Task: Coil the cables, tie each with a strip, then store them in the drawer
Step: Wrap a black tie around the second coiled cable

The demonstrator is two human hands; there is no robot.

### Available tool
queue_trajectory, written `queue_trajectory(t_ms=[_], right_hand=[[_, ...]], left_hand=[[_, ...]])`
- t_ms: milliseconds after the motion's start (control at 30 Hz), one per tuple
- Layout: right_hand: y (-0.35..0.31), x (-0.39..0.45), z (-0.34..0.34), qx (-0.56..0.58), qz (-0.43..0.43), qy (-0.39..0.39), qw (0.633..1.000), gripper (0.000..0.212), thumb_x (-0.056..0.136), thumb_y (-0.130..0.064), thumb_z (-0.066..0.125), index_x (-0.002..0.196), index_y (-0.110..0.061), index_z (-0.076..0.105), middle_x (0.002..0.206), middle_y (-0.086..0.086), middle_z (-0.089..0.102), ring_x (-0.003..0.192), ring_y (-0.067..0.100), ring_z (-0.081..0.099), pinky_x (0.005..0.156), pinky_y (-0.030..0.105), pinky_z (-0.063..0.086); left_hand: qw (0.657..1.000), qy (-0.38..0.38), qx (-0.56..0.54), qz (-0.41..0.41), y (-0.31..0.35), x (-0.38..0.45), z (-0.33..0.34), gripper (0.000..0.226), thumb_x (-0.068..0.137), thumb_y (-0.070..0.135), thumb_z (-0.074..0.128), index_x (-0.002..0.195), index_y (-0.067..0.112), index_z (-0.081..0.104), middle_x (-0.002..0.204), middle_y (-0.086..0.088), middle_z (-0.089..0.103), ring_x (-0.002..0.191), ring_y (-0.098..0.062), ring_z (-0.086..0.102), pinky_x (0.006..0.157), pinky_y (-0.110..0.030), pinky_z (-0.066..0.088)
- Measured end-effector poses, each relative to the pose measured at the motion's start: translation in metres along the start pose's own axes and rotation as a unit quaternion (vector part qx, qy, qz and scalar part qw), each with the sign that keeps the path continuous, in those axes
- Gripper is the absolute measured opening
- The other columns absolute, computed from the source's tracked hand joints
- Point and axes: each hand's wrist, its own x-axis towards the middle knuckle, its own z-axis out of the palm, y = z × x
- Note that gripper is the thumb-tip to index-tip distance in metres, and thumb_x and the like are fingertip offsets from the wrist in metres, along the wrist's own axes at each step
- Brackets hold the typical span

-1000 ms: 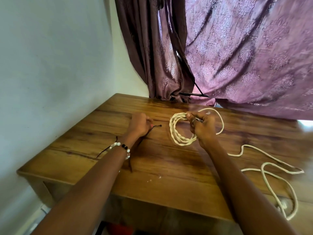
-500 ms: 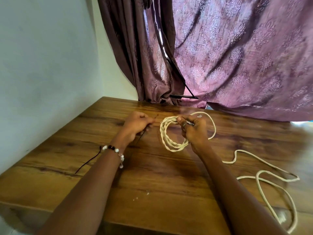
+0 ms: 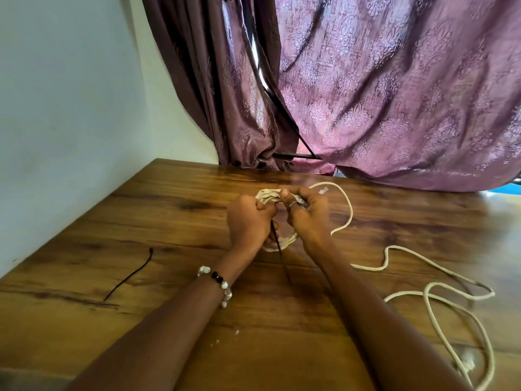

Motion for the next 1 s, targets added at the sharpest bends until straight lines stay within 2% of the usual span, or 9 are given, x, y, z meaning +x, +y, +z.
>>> queue_trajectory(t_ms=[133, 233, 333, 433, 567, 667, 733, 867, 1000], right_hand=[[-0.009, -0.009, 0.011, 0.056, 0.005, 0.001, 0.998, 0.028, 0.096, -0.023, 0.054, 0.072, -0.011, 0.061, 0.053, -0.007, 0.053, 0.046, 0.001, 0.046, 0.044, 0.018, 0.036], [-0.019, -0.01, 0.015, 0.129, 0.06, 0.031, 0.989, 0.047, 0.1, -0.03, 0.047, 0.078, 0.011, 0.051, 0.057, 0.011, 0.043, 0.037, 0.012, 0.04, 0.036, 0.02, 0.034], [-0.022, -0.01, 0.011, 0.199, 0.125, 0.02, 0.972, 0.036, 0.099, -0.025, 0.049, 0.08, 0.005, 0.051, 0.054, 0.01, 0.04, 0.031, 0.016, 0.038, 0.034, 0.019, 0.033], [-0.023, -0.01, 0.006, 0.214, 0.146, 0.014, 0.966, 0.033, 0.097, -0.016, 0.054, 0.071, 0.003, 0.048, 0.043, 0.007, 0.042, 0.029, 0.014, 0.04, 0.032, 0.018, 0.034], [-0.027, -0.009, 0.007, 0.223, 0.152, 0.051, 0.962, 0.017, 0.093, -0.006, 0.059, 0.077, -0.002, 0.059, 0.04, 0.0, 0.048, 0.028, 0.009, 0.041, 0.031, 0.014, 0.034], [-0.021, -0.006, 0.004, 0.221, 0.154, 0.094, 0.958, 0.003, 0.088, -0.002, 0.064, 0.089, -0.005, 0.064, 0.062, 0.002, 0.066, 0.037, 0.01, 0.052, 0.033, 0.017, 0.04], [-0.016, -0.002, -0.001, 0.22, 0.159, 0.123, 0.954, 0.013, 0.085, 0.0, 0.067, 0.089, -0.011, 0.062, 0.077, 0.005, 0.073, 0.049, 0.013, 0.058, 0.038, 0.019, 0.044], [-0.015, 0.0, -0.01, 0.218, 0.166, 0.122, 0.954, 0.016, 0.087, 0.003, 0.062, 0.085, -0.013, 0.062, 0.074, 0.002, 0.072, 0.034, 0.002, 0.042, 0.032, 0.014, 0.029], [-0.015, -0.002, -0.012, 0.184, 0.152, 0.07, 0.969, 0.017, 0.089, 0.0, 0.06, 0.087, -0.014, 0.069, 0.065, -0.005, 0.069, 0.031, 0.002, 0.033, 0.032, 0.013, 0.025]], left_hand=[[0.996, 0.063, -0.057, -0.008, -0.004, -0.001, 0.006, 0.029, 0.081, 0.021, 0.071, 0.057, 0.01, 0.059, 0.057, -0.008, 0.066, 0.051, -0.027, 0.065, 0.046, -0.047, 0.054], [0.992, 0.076, -0.102, 0.014, -0.003, -0.008, 0.008, 0.024, 0.082, 0.021, 0.071, 0.064, 0.007, 0.065, 0.061, -0.008, 0.067, 0.057, -0.029, 0.066, 0.054, -0.049, 0.055], [0.99, 0.077, -0.117, 0.025, -0.002, -0.013, 0.01, 0.022, 0.085, 0.021, 0.068, 0.069, 0.007, 0.068, 0.063, -0.006, 0.068, 0.06, -0.027, 0.067, 0.056, -0.048, 0.056], [0.99, 0.076, -0.113, 0.026, 0.002, -0.018, 0.011, 0.018, 0.086, 0.02, 0.068, 0.073, 0.007, 0.07, 0.066, -0.003, 0.07, 0.061, -0.021, 0.068, 0.059, -0.044, 0.057], [0.988, 0.025, -0.152, -0.03, 0.0, -0.014, 0.01, 0.014, 0.086, 0.018, 0.069, 0.074, 0.01, 0.07, 0.072, -0.006, 0.072, 0.066, -0.023, 0.07, 0.063, -0.042, 0.059], [0.966, -0.071, -0.222, -0.108, 0.006, -0.012, 0.006, 0.007, 0.082, 0.009, 0.071, 0.081, 0.002, 0.07, 0.074, -0.014, 0.073, 0.061, -0.027, 0.07, 0.062, -0.039, 0.06], [0.942, -0.131, -0.271, -0.148, 0.014, -0.013, 0.0, 0.014, 0.081, 0.0, 0.07, 0.091, -0.008, 0.064, 0.075, -0.021, 0.07, 0.052, -0.024, 0.066, 0.052, -0.03, 0.057], [0.913, -0.184, -0.323, -0.166, 0.02, -0.006, -0.015, 0.017, 0.08, -0.007, 0.068, 0.093, -0.005, 0.057, 0.065, -0.018, 0.067, 0.046, -0.018, 0.064, 0.044, -0.021, 0.053], [0.903, -0.195, -0.348, -0.158, 0.018, -0.002, -0.026, 0.009, 0.082, -0.01, 0.064, 0.09, -0.008, 0.064, 0.071, -0.02, 0.066, 0.053, -0.017, 0.066, 0.051, -0.019, 0.055]])
